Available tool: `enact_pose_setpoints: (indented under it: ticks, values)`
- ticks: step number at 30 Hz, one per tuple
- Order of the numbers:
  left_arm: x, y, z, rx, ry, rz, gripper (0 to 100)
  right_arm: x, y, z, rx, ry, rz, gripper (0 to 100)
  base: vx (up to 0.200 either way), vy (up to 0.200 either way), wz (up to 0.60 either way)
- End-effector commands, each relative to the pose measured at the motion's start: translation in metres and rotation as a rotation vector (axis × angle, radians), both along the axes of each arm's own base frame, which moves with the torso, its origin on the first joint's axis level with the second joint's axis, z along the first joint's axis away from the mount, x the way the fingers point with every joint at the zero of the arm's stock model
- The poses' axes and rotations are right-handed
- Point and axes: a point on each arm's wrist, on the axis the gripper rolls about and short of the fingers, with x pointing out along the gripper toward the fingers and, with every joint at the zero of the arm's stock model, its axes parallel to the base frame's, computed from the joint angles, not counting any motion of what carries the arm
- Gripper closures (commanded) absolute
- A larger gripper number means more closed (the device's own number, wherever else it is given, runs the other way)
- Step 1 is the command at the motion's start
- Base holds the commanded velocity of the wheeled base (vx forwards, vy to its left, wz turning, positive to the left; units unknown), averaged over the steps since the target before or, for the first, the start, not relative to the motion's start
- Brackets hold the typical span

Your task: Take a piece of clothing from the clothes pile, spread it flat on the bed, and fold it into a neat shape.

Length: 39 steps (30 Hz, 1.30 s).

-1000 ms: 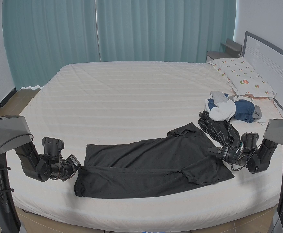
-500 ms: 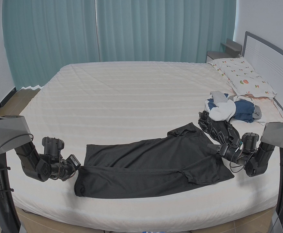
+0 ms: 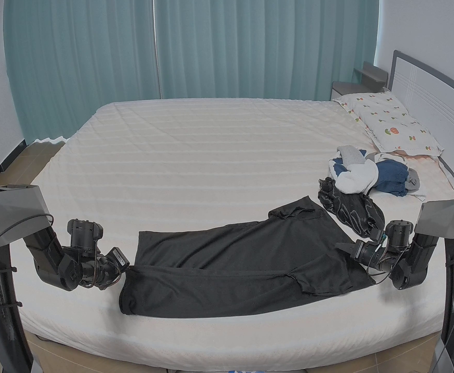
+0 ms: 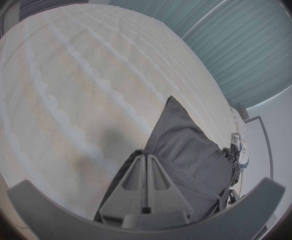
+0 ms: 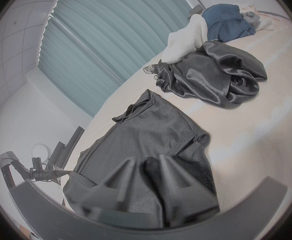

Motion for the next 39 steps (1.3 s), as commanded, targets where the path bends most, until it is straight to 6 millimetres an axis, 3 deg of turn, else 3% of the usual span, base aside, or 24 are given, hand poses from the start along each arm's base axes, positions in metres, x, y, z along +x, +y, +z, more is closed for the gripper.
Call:
enact_pose_setpoints:
  ticks: [1,10,14,18,20,28,37,39]
  values:
    - [0.000,0.000,0.000,0.000,0.000,0.001,100,-0.005,-0.003,-0.002,0.000,0.000,-0.004,100,0.000,0.000,0.00]
    - [0.001,0.002,0.004,-0.019,-0.015,0.024,100,-0.017,-0.009,0.017,0.034,-0.054,-0.014,100,0.000,0.000,0.00]
    - [-0.004,0.001,0.028,-0.050,-0.064,0.046,100,-0.027,-0.010,0.030,0.062,-0.046,-0.015,100,0.000,0.000,0.00]
    - [-0.015,-0.001,0.039,-0.050,-0.086,0.038,100,-0.035,-0.010,0.044,0.061,-0.059,-0.018,100,0.000,0.000,0.00]
    - [-0.020,-0.001,0.051,-0.052,-0.112,0.037,100,-0.051,-0.012,0.060,0.061,-0.054,-0.026,100,0.000,0.000,0.00]
    - [-0.031,0.000,0.069,-0.057,-0.153,0.030,100,-0.092,-0.018,0.076,0.072,-0.073,-0.039,100,0.000,0.000,0.00]
    - [-0.063,0.002,0.079,-0.055,-0.144,0.025,100,-0.124,-0.019,0.098,0.100,-0.085,0.007,100,0.000,0.000,0.00]
    - [-0.079,0.002,0.090,-0.061,-0.170,0.024,100,-0.138,-0.023,0.105,0.104,-0.086,-0.003,100,0.000,0.000,0.00]
